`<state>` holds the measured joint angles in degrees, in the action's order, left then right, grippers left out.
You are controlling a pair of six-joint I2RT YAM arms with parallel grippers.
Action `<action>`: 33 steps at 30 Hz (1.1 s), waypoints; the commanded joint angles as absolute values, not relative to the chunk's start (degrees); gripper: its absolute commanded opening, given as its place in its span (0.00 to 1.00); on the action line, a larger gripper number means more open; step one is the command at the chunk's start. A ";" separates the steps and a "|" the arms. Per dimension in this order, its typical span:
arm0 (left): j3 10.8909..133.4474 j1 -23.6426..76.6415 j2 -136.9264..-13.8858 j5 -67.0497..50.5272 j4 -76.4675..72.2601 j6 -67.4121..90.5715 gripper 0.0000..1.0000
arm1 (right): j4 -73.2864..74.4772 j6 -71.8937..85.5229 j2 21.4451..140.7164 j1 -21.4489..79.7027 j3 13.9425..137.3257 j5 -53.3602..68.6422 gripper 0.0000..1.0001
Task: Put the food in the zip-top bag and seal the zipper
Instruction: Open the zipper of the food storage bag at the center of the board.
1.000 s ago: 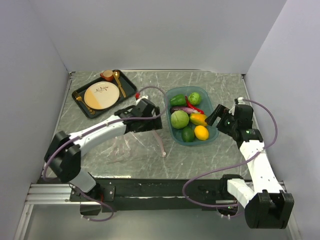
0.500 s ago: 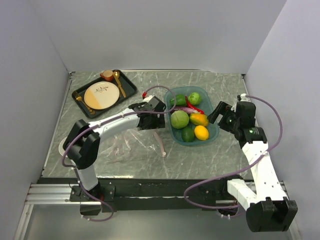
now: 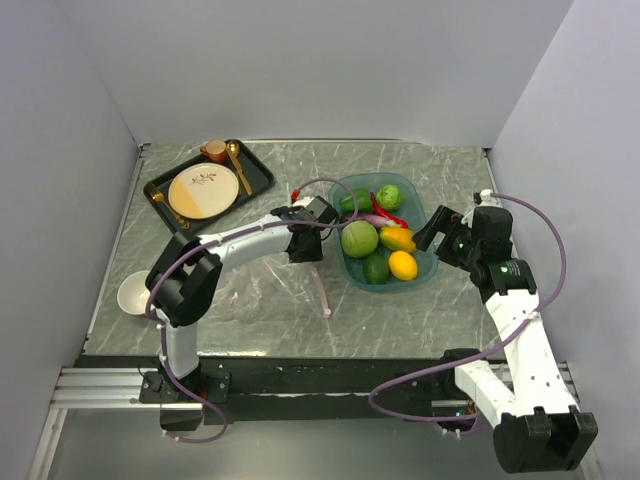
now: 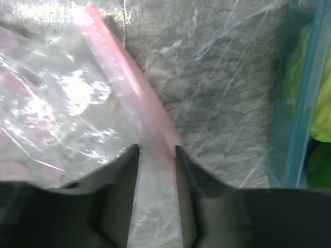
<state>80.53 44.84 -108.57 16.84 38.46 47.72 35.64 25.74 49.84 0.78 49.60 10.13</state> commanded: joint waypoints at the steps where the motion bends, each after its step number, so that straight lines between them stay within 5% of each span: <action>1: 82.00 44.82 -107.76 17.23 38.50 47.29 0.26 | 34.98 26.01 50.01 1.06 51.24 10.72 1.00; 6: 81.30 44.91 -105.22 16.79 38.32 46.67 0.01 | 34.45 26.28 50.27 1.14 50.71 11.95 1.00; 11: 78.94 44.91 -99.77 16.26 37.53 46.05 0.01 | 31.91 26.10 50.19 1.32 49.14 17.92 1.00; 13: 76.66 44.83 -96.86 15.56 35.17 45.62 0.08 | 30.41 26.89 50.62 1.58 48.61 20.21 1.00; 14: 76.12 44.91 -95.90 14.86 34.20 45.53 0.22 | 30.06 27.16 50.80 1.76 48.52 20.56 1.00; 15: 75.68 44.91 -95.80 14.16 33.32 45.44 0.48 | 30.06 27.33 51.06 1.93 48.43 20.74 1.00; 17: 75.41 45.00 -96.93 13.10 31.99 45.53 0.48 | 30.15 27.68 51.06 2.20 48.17 20.13 1.00; 21: 78.39 46.23 -100.72 14.49 34.18 46.14 0.67 | 30.06 27.69 50.63 2.20 47.46 19.69 1.00; 33: 81.65 47.90 -107.84 19.16 38.76 48.43 0.54 | 31.29 26.54 51.41 2.29 48.34 18.11 1.00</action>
